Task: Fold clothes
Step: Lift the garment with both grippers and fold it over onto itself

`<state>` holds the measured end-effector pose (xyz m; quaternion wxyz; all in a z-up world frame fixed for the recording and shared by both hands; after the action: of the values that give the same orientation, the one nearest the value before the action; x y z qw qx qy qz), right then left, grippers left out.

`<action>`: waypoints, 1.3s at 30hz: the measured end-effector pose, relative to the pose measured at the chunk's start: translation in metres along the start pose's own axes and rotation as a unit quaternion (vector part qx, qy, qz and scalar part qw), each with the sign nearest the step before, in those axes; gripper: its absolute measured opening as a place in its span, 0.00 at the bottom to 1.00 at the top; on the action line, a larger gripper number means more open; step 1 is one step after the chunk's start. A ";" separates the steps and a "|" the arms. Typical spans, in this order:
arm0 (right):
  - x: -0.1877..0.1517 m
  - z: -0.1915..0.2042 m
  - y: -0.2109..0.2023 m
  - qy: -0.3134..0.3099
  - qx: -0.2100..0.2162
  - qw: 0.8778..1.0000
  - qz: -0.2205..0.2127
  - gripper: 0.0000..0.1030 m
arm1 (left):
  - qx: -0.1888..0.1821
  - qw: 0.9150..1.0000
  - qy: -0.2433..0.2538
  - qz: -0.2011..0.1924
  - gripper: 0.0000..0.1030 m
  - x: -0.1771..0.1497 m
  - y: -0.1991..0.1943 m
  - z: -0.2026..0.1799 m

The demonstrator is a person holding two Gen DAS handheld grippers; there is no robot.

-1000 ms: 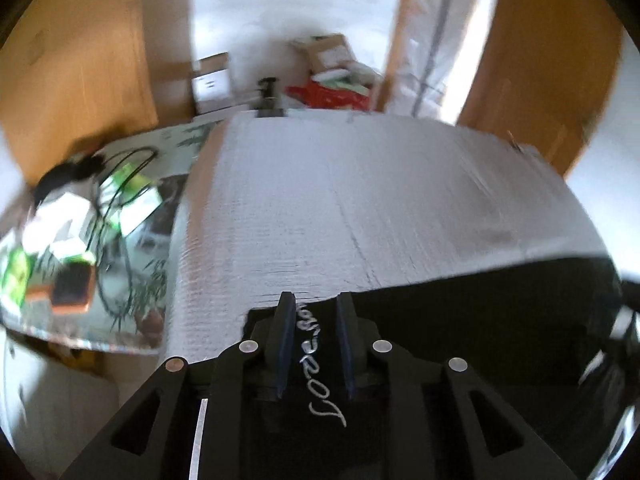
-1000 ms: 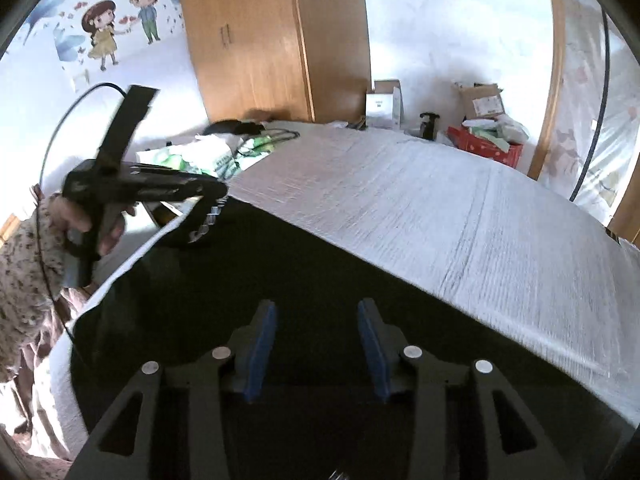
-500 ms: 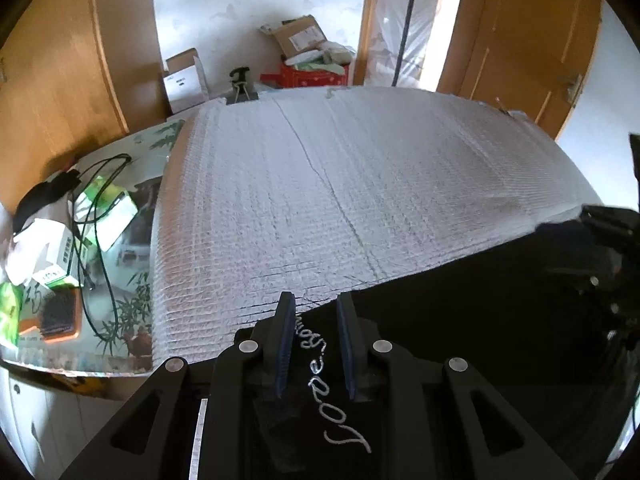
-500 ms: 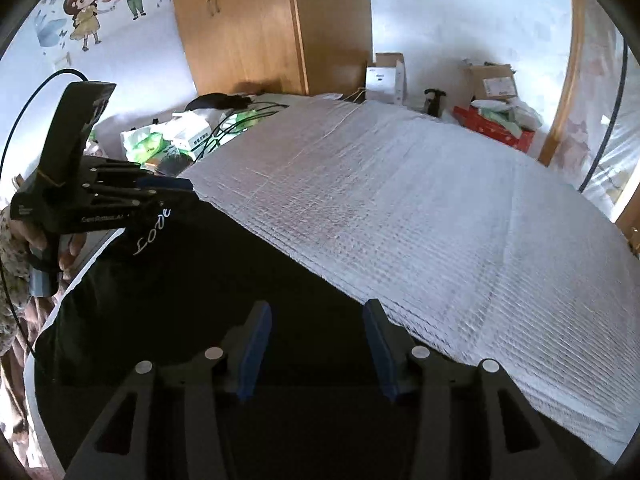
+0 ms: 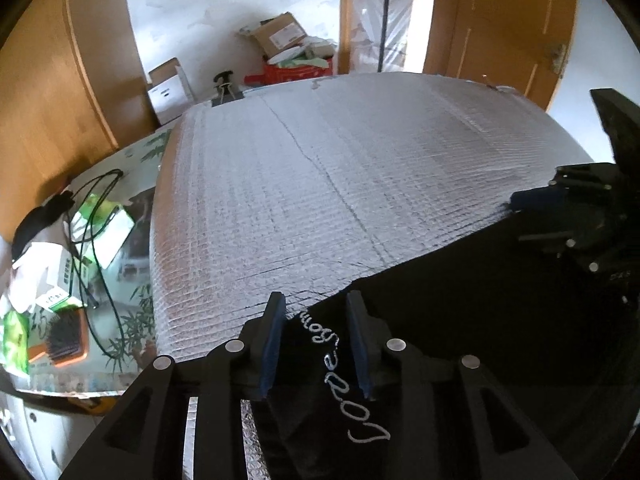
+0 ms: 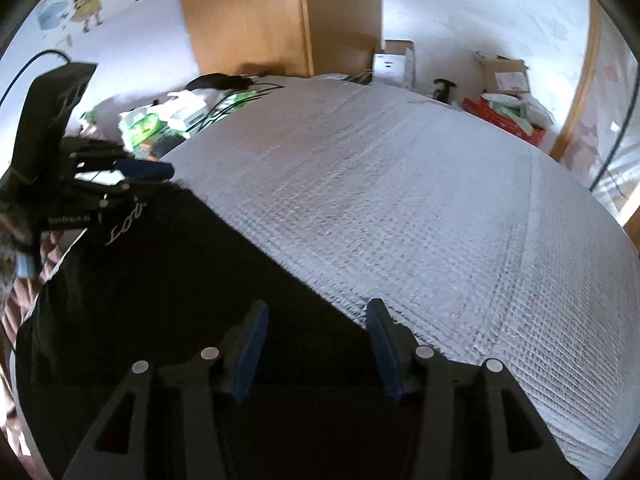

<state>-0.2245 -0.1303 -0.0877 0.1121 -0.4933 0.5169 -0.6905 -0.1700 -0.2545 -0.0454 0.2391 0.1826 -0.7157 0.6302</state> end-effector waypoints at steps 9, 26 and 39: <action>-0.001 0.000 0.000 0.014 -0.002 1.000 -0.001 0.48 | 0.009 1.000 0.006 -0.001 0.34 -0.005 0.001 -0.003; 0.000 0.012 -0.030 0.010 -0.019 0.999 -0.024 0.06 | 0.032 0.997 0.044 -0.047 0.07 -0.004 -0.027 -0.018; 0.002 0.058 -0.104 -0.027 -0.026 0.997 -0.072 0.05 | 0.042 0.992 0.035 -0.114 0.07 -0.010 -0.094 -0.029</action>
<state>-0.1422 -0.1209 -0.0020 0.0628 -0.5504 0.4949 -0.6695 -0.1051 -0.2396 0.0282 0.3261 0.2506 -0.6547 0.6342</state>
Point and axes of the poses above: each gripper's, at about its wrist camera, not at the fingertips, and y roughly the way its jaws point, z to its left, x to its top, the point moved 5 cm from there along y, roughly the way its jaws point, and after that the axes turned 9 degrees about -y, right-handed, at the moved point
